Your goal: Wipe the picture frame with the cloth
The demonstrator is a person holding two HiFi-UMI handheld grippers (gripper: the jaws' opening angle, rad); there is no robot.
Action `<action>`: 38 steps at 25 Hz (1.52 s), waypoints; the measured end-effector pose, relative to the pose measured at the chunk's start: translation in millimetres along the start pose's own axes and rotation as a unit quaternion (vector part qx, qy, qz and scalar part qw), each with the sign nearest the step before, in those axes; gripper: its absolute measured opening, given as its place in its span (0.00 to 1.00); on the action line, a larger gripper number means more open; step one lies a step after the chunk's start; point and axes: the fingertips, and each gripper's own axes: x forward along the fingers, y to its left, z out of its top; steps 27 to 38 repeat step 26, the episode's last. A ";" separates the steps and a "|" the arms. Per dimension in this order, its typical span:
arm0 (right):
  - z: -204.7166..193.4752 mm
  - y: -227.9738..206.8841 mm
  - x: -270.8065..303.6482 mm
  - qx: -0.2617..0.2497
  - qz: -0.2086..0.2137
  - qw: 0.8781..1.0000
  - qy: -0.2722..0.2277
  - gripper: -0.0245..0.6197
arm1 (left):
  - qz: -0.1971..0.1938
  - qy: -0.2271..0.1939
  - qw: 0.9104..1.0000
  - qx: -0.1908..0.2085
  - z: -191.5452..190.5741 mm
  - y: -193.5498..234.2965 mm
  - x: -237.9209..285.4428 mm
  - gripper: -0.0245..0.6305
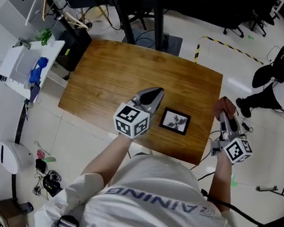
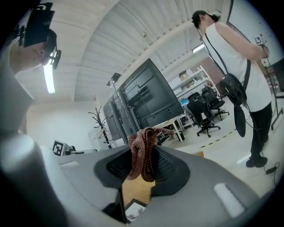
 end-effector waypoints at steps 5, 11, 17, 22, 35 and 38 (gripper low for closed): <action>22.1 11.4 -2.4 -0.041 0.013 0.999 -0.001 0.22 | 0.049 -0.045 0.998 0.013 26.2 19.5 -23.8 0.05; 29.6 18.4 6.6 -0.065 0.027 0.998 0.000 0.21 | 0.060 -0.059 0.996 0.008 33.7 24.6 -30.3 0.05; 38.3 23.5 5.9 -0.081 0.029 0.996 0.000 0.21 | 0.047 -0.055 0.997 0.009 33.8 18.9 -27.8 0.05; 38.1 24.1 0.5 -0.087 0.028 0.996 0.008 0.21 | 0.031 -0.052 0.998 0.006 32.5 9.6 -22.7 0.05; 34.5 25.9 -2.5 -0.102 0.027 0.994 0.023 0.21 | 0.012 -0.047 0.999 0.000 30.4 0.6 -19.0 0.05; 34.5 25.9 -2.5 -0.102 0.027 0.994 0.023 0.21 | 0.012 -0.047 0.999 0.000 30.4 0.6 -19.0 0.05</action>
